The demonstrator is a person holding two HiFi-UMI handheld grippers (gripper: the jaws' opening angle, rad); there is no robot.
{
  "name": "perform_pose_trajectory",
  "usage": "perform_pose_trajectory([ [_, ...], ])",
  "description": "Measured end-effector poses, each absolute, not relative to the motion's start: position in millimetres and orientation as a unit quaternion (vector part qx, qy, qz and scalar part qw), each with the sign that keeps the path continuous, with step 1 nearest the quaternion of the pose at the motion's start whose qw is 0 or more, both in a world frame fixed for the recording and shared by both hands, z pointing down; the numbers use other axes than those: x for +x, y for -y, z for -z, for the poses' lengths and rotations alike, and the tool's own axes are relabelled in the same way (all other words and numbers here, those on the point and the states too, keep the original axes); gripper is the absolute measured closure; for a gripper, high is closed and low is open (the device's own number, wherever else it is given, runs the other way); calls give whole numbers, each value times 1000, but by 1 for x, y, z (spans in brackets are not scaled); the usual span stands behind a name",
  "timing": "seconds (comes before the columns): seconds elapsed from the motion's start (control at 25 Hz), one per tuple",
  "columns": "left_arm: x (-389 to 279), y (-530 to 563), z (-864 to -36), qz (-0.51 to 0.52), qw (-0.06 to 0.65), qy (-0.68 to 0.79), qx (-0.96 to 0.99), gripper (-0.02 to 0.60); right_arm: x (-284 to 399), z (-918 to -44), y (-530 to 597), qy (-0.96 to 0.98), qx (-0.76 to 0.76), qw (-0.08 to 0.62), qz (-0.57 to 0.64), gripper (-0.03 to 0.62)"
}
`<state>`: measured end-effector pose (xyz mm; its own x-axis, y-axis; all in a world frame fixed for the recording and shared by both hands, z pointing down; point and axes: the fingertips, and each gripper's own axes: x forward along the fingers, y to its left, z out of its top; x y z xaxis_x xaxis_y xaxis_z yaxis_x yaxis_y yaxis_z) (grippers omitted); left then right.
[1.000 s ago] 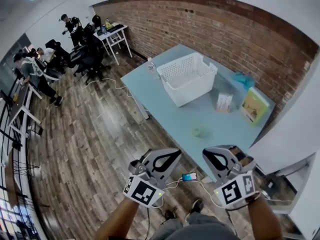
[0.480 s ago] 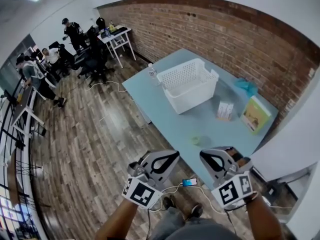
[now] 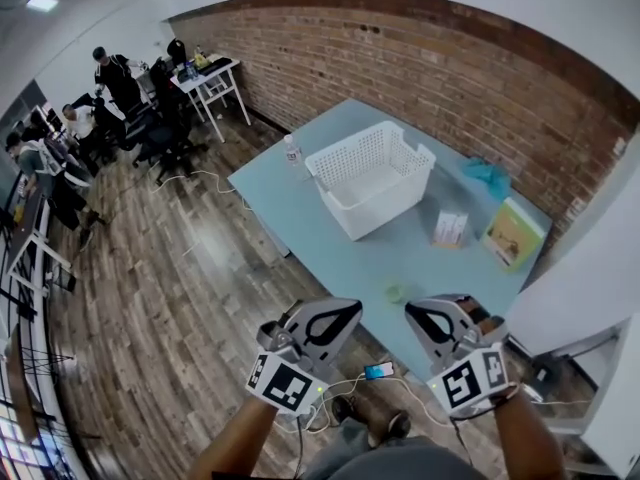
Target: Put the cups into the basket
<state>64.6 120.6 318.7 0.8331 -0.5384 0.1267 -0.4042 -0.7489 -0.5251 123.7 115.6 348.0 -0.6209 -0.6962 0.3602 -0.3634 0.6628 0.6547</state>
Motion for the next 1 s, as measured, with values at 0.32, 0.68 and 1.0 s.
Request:
perform_pose_trajectory([
  [0.32, 36, -80, -322, 125, 252, -228, -932, 583, 104, -353, -82, 842, 344, 328, 256, 579],
  [0.68, 45, -49, -333, 122, 238, -218, -939, 583, 114, -363, -55, 840, 349, 338, 242, 579],
  [1.0, 65, -23, -326, 150, 242, -255, -924, 583, 129, -361, -26, 861, 311, 314, 251, 579],
])
